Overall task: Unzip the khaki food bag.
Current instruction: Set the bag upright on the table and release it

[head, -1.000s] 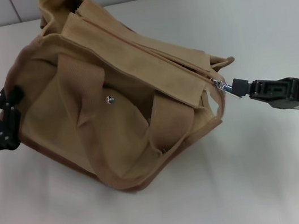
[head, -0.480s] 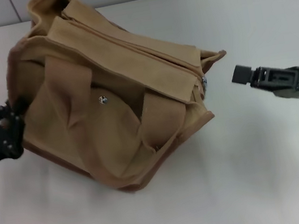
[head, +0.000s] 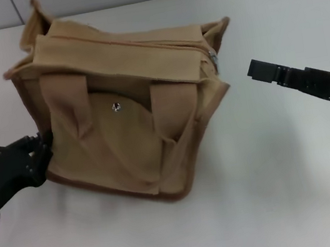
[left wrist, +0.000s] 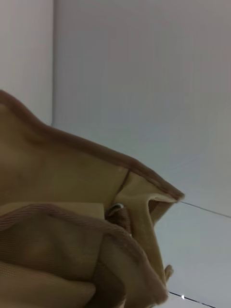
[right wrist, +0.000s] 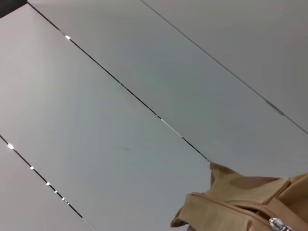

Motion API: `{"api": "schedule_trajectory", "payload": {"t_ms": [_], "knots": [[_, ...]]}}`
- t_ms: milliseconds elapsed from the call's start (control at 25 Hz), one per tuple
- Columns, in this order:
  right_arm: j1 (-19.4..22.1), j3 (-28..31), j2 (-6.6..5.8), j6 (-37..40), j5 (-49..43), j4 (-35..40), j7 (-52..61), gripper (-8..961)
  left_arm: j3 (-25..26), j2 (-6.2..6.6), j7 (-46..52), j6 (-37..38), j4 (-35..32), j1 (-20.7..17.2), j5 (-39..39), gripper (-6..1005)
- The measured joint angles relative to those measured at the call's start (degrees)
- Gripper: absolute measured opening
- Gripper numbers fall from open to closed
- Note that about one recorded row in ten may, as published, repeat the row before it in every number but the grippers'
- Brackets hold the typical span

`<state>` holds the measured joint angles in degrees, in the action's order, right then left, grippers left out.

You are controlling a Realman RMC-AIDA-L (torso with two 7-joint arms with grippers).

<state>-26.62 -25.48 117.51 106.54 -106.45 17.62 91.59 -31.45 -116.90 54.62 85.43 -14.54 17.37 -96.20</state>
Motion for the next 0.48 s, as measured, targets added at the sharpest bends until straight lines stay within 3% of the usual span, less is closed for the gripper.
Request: {"api": "schedule_trajectory", "payload": {"t_ms": [320, 480], "knots": [[-0.61, 0.14, 0.00, -0.29, 0.03, 0.23, -4.00, 606, -5.66, -0.24, 11.16, 3.18, -0.60, 3.11, -0.57, 60], [-0.63, 0.07, 0.01, -0.57, 0.03, 0.49, -6.84, 773, -5.60, 0.02, 11.33, 4.01, -1.06, 3.00, -0.54, 160]]}}
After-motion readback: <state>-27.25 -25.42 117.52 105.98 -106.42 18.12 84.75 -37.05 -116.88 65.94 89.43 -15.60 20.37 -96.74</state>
